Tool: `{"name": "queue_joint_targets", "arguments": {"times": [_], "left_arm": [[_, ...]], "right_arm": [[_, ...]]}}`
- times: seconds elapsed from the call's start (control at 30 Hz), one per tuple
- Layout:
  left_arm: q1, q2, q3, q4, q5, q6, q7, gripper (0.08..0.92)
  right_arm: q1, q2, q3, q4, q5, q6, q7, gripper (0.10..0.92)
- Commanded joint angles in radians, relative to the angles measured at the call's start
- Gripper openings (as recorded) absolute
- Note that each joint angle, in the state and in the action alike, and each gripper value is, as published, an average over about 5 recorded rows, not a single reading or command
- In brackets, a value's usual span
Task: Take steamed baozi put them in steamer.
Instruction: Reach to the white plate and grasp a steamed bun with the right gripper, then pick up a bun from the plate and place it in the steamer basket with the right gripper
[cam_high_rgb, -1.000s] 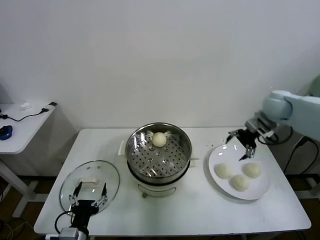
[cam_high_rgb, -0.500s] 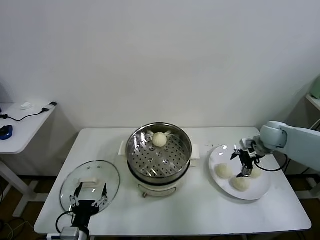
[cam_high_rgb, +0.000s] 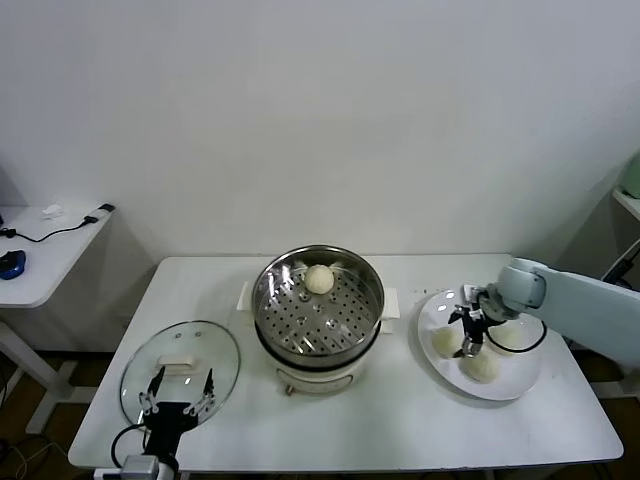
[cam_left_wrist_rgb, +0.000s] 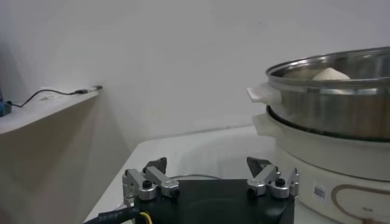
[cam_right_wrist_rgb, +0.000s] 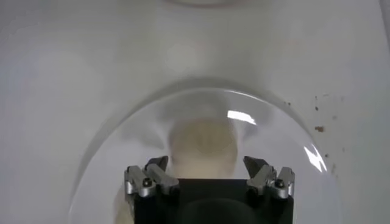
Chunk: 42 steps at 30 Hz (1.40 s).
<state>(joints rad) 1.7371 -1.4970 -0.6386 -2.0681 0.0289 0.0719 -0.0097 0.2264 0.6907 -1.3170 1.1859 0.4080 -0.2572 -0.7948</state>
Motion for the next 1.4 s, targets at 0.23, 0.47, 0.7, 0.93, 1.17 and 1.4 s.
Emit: {"name": "queue_joint_targets", "arguments": {"times": [0.23,0.47,0.7,0.93,1.17,1.4], "left_arm": [[0.003,-0.01,0.006,-0.009,0.005,0.002,0.002,0.823],[0.007,-0.012,0.008,-0.022,0.006,0.007,0.002,0.823],[0.004,-0.011,0.018,-0.034,0.003,0.008,0.003,0.823],[-0.003,-0.014,0.031,-0.048,0.003,0.013,0.009,0.823],[0.004,-0.025,0.042,-0.054,0.007,0.012,0.01,0.823],[0.011,-0.042,0.05,-0.059,0.025,0.008,0.01,0.823]], "right_arm": [[-0.005,-0.001,0.022,-0.002,0.013,-0.019,-0.039,0.671],[0.319,-0.018,-0.159,0.041,0.095,0.018,-0.11,0.653],[0.745,0.103,-0.375,0.121,0.334,0.0,-0.189,0.653],[0.892,0.288,-0.347,0.295,0.598,-0.094,-0.12,0.653],[0.763,0.487,-0.308,0.347,0.679,-0.183,0.024,0.653],[0.593,0.618,-0.285,0.258,0.667,-0.248,0.131,0.653]]}}
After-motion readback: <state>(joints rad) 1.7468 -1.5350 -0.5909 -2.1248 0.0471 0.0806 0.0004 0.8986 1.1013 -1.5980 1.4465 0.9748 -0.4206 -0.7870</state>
